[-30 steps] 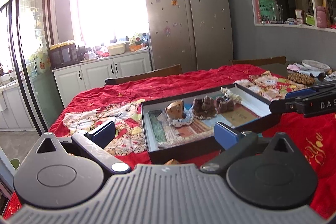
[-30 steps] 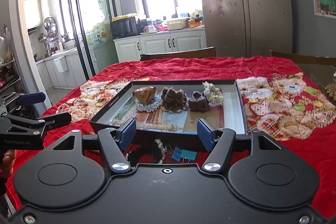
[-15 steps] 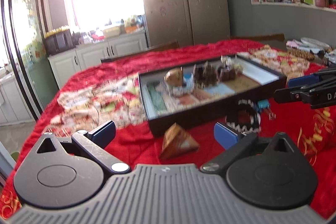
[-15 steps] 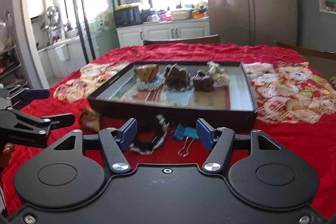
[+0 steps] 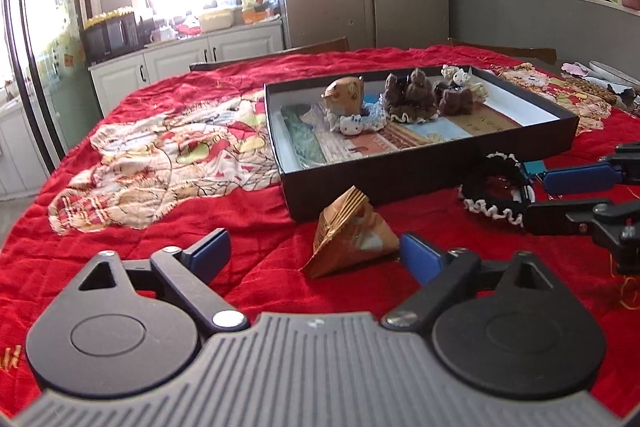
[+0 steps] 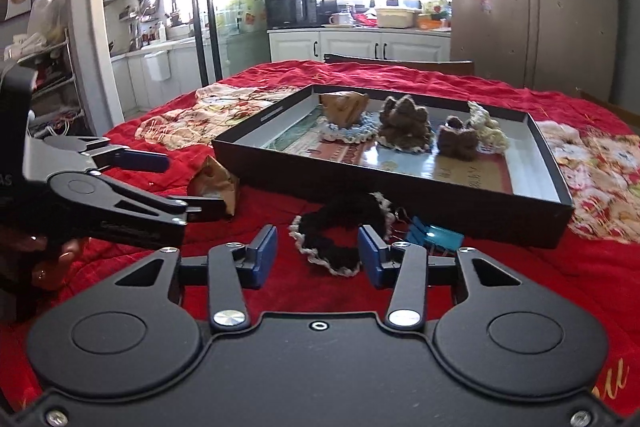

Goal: Organize objects
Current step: 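Grasp the tan triangular packet with the left tool while the right grasps the black-and-white scrunchie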

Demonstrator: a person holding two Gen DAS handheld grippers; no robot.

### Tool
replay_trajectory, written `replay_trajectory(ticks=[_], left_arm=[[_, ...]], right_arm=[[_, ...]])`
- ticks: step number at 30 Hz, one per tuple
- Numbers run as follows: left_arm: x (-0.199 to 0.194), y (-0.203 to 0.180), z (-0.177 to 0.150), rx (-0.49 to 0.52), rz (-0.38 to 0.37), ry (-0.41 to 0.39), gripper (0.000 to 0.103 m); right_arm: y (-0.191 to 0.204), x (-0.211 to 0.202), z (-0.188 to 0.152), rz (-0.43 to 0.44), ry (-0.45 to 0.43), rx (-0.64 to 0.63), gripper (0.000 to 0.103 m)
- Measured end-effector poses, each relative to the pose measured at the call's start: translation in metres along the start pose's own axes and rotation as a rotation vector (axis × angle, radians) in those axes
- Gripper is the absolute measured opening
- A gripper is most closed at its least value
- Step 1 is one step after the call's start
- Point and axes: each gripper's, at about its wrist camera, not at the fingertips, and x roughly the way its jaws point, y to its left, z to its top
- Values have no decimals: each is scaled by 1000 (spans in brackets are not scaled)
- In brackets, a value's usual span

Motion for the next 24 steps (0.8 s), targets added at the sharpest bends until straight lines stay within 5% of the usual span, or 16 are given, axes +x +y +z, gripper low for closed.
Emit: replay_trajectory(ticks=[11,24], left_arm=[[13,-3,6,-34,-57,27,85],[20,-2,5,-56,-79,63,57]], right_arm=[[9,23,0,-37,49,-60,27],[12,32,-1,-49,83,-92,20]])
